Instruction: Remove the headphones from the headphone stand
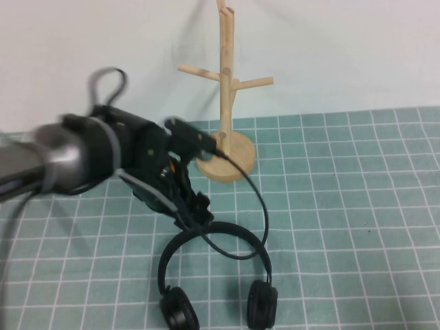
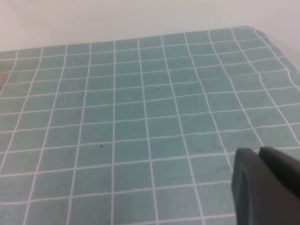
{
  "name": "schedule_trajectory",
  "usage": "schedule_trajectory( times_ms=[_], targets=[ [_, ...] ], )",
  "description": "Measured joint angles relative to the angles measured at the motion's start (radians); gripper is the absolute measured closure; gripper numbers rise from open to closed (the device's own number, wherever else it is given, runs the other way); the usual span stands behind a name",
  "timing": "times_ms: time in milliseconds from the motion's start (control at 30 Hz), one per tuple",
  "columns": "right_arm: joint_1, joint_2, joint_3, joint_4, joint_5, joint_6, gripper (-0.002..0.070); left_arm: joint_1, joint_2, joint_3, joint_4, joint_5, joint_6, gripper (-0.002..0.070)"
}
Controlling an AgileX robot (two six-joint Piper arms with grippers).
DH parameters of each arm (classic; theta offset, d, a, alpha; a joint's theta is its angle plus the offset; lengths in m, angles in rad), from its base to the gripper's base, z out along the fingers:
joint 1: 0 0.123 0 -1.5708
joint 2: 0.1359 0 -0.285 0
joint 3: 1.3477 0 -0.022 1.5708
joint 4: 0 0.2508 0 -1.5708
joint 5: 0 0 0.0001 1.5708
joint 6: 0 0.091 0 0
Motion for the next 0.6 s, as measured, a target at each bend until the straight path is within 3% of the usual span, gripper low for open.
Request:
schedule_trajectory(
  times_ms=[100,267,400,600],
  targets=[
    [0.000,0.000,0.000,0.000,0.000,0.000,0.0685,-0.019,-0.154,0.065,0.000,-0.011,-0.006,0.0288],
    [0.000,0.000,0.000,0.000,0.000,0.000,0.0684,-0.019,-0.410,0.201,0.006,-0.013,-0.046,0.0593],
    [0.000,0.000,0.000,0.000,0.000,0.000,0.0685,-0.018,-0.557,0.304,0.006,-0.008,-0.055,0.0659],
    [0.000,0.000,0.000,0.000,0.000,0.000,0.0685,-0.018,-0.743,0.434,-0.065,-0.018,-0.062,0.0675]
  ],
)
